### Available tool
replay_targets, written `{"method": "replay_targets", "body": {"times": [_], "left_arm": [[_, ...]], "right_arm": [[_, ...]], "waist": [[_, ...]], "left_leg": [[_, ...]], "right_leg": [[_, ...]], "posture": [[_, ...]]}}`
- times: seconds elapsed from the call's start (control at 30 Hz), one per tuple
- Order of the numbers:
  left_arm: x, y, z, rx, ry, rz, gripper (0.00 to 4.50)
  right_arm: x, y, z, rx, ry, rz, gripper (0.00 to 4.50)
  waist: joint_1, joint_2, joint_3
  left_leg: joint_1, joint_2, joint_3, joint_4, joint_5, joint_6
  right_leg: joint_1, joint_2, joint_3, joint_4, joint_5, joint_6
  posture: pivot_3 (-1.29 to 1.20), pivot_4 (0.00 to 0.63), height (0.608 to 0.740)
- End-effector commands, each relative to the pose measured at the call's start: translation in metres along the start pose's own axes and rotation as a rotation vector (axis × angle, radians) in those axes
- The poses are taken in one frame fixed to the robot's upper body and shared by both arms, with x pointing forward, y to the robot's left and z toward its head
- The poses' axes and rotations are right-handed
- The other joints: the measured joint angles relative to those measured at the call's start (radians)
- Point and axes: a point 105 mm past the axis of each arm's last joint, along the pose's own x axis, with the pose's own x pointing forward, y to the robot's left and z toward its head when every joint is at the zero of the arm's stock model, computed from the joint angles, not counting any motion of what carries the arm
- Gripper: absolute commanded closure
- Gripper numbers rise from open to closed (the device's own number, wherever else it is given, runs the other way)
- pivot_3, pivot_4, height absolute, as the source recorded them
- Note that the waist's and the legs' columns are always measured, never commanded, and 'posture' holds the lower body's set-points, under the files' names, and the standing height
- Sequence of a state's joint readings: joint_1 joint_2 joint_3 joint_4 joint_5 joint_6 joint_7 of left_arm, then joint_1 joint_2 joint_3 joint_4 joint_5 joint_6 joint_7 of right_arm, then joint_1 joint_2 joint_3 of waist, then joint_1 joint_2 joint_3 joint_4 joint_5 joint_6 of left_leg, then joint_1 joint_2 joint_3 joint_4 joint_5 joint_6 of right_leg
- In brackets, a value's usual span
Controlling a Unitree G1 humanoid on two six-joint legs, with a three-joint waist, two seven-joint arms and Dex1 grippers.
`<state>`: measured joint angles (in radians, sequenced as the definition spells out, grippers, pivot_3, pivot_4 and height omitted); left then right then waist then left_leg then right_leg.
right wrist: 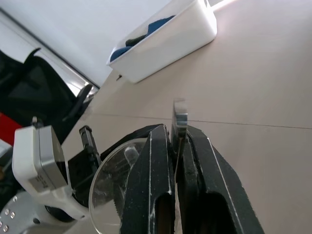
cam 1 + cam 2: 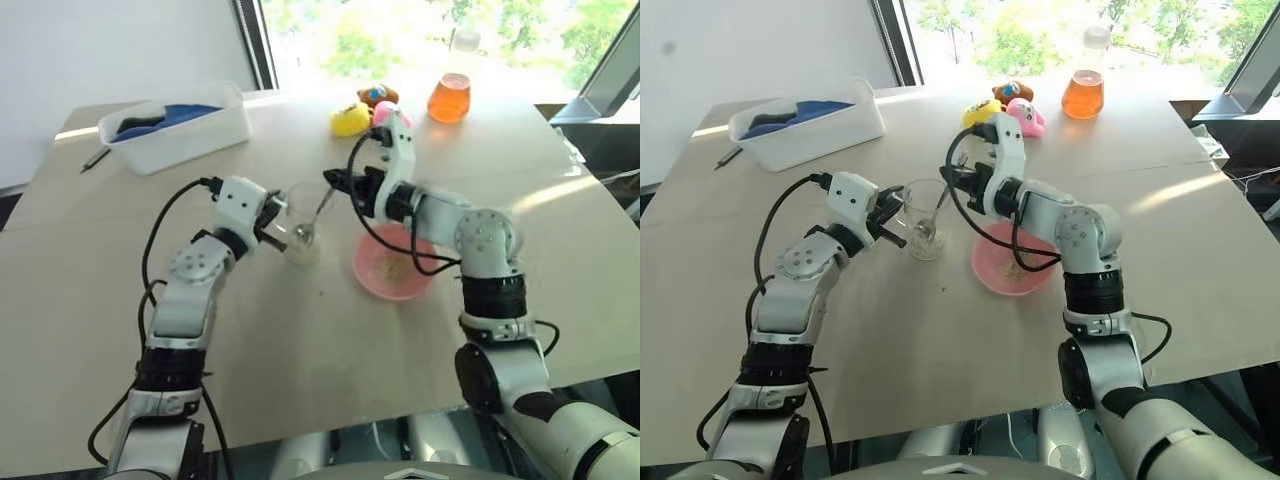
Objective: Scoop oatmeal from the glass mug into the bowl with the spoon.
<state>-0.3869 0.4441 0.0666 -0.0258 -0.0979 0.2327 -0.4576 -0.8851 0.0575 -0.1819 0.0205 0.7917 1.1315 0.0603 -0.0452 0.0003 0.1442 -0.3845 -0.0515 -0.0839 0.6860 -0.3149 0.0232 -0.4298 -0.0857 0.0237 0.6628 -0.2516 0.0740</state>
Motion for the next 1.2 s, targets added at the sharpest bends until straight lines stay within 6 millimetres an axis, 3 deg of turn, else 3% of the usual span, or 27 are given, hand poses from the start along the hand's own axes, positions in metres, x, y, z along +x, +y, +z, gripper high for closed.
{"method": "replay_targets", "body": {"times": [0.03,0.33,0.5,1.2], "left_arm": [[0.0,0.006,0.013,0.023,-0.066,0.033,4.48],[0.011,0.004,0.02,-0.035,-0.167,0.061,4.48],[0.021,-0.011,0.025,-0.004,-0.221,-0.005,4.48],[0.056,-0.024,0.04,-0.014,-0.33,-0.064,4.48]], "right_arm": [[-0.007,0.005,0.016,0.051,-0.027,0.02,4.5],[-0.034,-0.014,0.054,0.103,-0.098,-0.048,4.5],[-0.048,-0.03,0.071,0.165,-0.151,-0.093,4.5],[-0.077,-0.058,0.088,0.352,-0.27,-0.127,4.5]], "waist": [[0.0,0.0,0.0],[0.002,0.0,0.0],[0.0,0.0,0.0],[-0.009,0.0,0.0]], "left_leg": [[0.0,0.0,0.0,0.0,0.0,0.0],[0.0,0.0,0.0,0.0,0.0,0.0],[0.0,-0.001,0.001,0.0,0.0,0.0],[-0.001,0.0,0.002,0.001,0.0,0.0]], "right_leg": [[0.0,0.0,0.0,0.0,0.0,0.0],[0.0,0.0,0.0,0.0,0.0,0.0],[0.0,0.0,0.0,0.0,0.0,0.0],[-0.001,0.0,0.001,0.001,0.0,0.0]], "posture": [[0.0,0.15,0.74],[0.0,0.15,0.74],[0.0,0.15,0.74],[0.0,0.15,0.74]]}}
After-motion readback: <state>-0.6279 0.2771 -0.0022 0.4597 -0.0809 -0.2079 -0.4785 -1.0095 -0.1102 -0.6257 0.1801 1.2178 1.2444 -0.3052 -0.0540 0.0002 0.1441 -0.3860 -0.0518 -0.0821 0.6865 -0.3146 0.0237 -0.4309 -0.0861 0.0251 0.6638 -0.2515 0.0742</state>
